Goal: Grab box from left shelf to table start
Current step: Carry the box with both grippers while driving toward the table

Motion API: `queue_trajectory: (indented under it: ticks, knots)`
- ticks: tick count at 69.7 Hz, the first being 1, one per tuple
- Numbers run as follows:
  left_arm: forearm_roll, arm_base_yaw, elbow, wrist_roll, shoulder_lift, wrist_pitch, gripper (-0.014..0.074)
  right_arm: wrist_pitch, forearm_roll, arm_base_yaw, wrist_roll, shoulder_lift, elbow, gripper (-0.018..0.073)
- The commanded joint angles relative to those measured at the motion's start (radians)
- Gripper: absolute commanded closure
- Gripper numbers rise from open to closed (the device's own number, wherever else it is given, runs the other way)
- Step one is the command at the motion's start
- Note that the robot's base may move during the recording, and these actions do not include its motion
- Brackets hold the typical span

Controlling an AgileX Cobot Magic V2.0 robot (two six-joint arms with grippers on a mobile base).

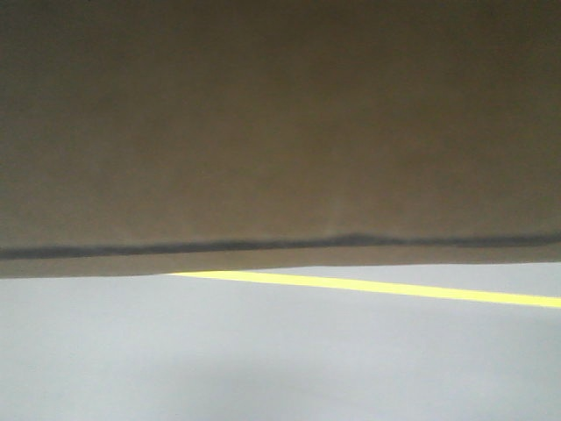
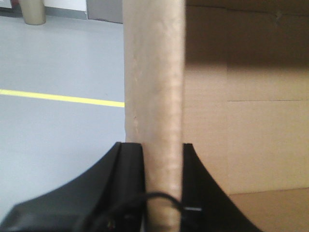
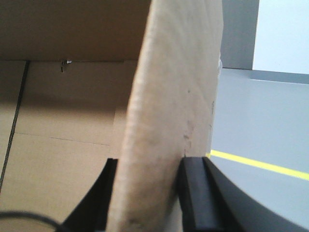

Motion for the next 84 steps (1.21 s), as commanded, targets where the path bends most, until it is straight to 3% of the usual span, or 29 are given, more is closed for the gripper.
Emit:
queue_trajectory:
  ticks: [1,84]
  knots:
    - [-0.092,-0.007,-0.034,-0.002,0.012,-0.173,0.0689,-0.143,0.037,-0.002,-0.001,0.023,-0.031,0.0501]
    - [-0.092,-0.007,-0.034,-0.002,0.012,-0.171,0.0689,-0.142,0.037,-0.002,-0.001,0.023,-0.031,0.0501]
